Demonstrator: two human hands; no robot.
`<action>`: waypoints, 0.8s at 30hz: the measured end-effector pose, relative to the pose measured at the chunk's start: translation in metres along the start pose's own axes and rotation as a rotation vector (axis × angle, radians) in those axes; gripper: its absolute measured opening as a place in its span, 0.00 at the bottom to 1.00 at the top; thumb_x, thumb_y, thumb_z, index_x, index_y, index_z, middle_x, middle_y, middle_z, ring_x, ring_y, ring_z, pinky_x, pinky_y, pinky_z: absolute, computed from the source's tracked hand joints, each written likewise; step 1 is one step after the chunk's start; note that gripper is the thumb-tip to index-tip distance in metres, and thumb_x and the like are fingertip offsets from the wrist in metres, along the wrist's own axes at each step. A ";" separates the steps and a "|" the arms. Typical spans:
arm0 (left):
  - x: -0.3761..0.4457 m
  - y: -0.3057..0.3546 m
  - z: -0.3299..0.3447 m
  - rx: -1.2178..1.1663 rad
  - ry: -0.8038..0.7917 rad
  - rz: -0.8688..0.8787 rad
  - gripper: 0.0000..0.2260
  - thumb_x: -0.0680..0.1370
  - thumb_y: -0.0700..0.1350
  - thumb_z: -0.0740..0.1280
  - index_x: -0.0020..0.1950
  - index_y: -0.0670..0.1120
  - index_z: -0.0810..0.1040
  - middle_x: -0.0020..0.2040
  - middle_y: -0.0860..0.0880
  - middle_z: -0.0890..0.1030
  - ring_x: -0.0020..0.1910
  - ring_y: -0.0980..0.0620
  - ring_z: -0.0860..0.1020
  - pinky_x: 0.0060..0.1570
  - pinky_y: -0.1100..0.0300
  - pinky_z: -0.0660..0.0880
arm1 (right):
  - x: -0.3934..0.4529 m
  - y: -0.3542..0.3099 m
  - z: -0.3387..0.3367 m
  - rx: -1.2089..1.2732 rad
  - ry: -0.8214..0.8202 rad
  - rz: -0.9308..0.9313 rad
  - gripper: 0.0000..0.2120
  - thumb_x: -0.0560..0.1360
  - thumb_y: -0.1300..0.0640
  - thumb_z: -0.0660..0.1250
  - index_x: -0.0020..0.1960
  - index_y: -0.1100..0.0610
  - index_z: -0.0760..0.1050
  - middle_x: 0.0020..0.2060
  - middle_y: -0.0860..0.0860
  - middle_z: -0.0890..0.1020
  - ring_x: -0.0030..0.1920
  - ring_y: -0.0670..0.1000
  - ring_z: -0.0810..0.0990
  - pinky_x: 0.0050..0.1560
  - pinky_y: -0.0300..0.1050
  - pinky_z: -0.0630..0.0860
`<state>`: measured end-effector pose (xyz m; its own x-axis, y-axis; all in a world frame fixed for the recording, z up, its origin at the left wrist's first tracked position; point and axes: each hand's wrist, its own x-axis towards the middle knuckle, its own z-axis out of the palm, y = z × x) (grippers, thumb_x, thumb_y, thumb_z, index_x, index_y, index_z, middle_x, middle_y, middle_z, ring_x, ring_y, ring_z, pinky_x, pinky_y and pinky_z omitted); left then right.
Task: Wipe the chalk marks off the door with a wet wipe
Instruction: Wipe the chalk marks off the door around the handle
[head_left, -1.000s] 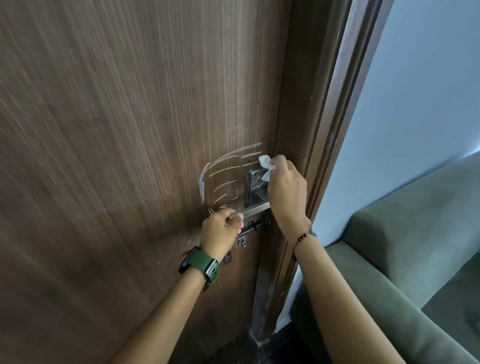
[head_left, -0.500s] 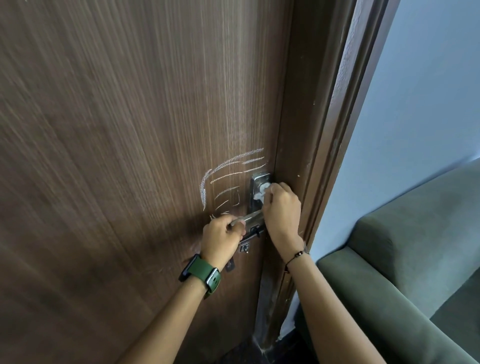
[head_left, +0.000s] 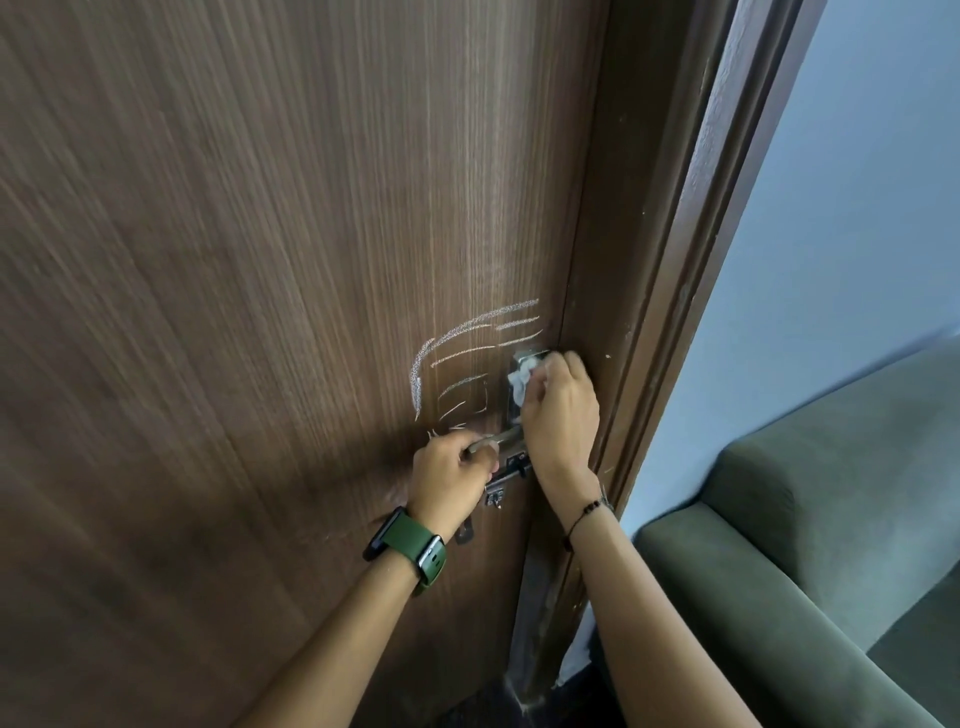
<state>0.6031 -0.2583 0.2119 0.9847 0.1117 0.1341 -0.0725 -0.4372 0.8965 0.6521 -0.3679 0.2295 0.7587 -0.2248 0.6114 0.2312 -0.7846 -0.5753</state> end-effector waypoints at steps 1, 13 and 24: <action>0.000 -0.001 0.000 0.010 -0.001 0.006 0.06 0.74 0.43 0.64 0.42 0.45 0.81 0.37 0.44 0.84 0.37 0.47 0.81 0.44 0.48 0.79 | -0.003 0.003 0.000 -0.007 -0.020 -0.005 0.04 0.74 0.68 0.62 0.42 0.64 0.74 0.44 0.58 0.77 0.42 0.57 0.77 0.37 0.44 0.69; 0.000 -0.001 0.003 -0.040 0.014 -0.022 0.07 0.73 0.41 0.64 0.38 0.48 0.80 0.37 0.44 0.84 0.38 0.46 0.82 0.44 0.46 0.79 | 0.006 0.003 -0.003 -0.044 0.027 -0.143 0.05 0.71 0.68 0.64 0.37 0.63 0.75 0.38 0.57 0.79 0.43 0.57 0.75 0.34 0.47 0.73; 0.002 -0.003 0.002 -0.061 0.005 -0.026 0.07 0.73 0.42 0.65 0.39 0.42 0.81 0.37 0.44 0.84 0.38 0.46 0.81 0.46 0.48 0.78 | 0.021 -0.003 -0.024 -0.167 -0.001 -0.089 0.11 0.75 0.67 0.60 0.54 0.64 0.78 0.48 0.59 0.79 0.34 0.61 0.79 0.31 0.46 0.75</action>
<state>0.6052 -0.2583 0.2085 0.9856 0.1268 0.1118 -0.0560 -0.3792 0.9236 0.6530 -0.3842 0.2566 0.7405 -0.1500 0.6551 0.1931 -0.8861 -0.4212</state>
